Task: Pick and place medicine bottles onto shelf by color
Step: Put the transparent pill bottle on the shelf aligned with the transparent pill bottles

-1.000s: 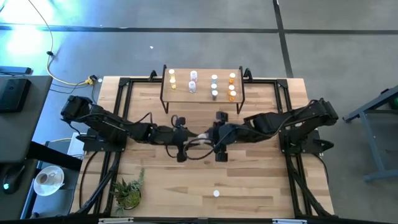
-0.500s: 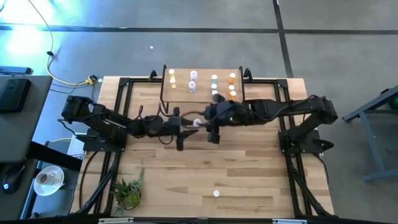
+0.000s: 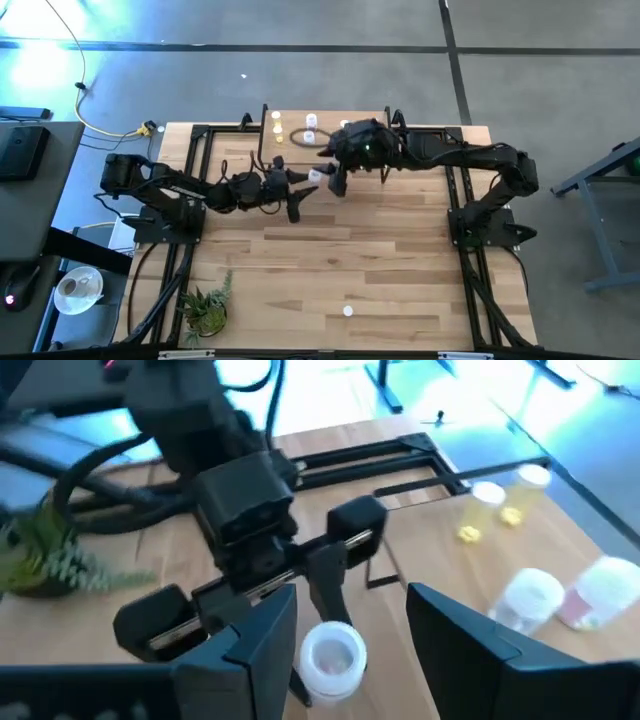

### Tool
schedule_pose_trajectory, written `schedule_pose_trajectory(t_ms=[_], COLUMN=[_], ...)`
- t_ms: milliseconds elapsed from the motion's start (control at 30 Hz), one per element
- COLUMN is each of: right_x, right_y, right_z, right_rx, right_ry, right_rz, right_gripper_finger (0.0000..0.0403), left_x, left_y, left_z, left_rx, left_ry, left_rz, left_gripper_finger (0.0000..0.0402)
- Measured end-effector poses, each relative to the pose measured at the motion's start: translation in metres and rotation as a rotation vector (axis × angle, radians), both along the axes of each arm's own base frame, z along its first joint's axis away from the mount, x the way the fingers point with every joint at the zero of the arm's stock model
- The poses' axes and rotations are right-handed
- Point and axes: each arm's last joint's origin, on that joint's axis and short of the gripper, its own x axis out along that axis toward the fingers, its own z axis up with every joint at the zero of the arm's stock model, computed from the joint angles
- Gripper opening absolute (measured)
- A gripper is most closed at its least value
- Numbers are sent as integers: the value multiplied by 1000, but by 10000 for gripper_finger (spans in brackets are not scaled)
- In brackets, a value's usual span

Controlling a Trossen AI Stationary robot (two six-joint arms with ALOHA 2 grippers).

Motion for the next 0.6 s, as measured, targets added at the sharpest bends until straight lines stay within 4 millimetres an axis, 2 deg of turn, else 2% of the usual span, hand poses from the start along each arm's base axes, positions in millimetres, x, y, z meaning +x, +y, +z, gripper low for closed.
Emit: schedule_pose_trajectory(t_ms=[267,600], right_x=[6,18], right_y=[-27,-30], right_z=[-11,-35], right_rx=[134,150], right_ry=[-4,94], right_rz=[-138,-135], right_gripper_finger=[182,182], left_x=[-2,-2], left_y=[7,7], left_z=[0,0], left_rx=[-66,-69], left_ry=[-34,-34], left_rz=[28,27], left_gripper_finger=[142,143])
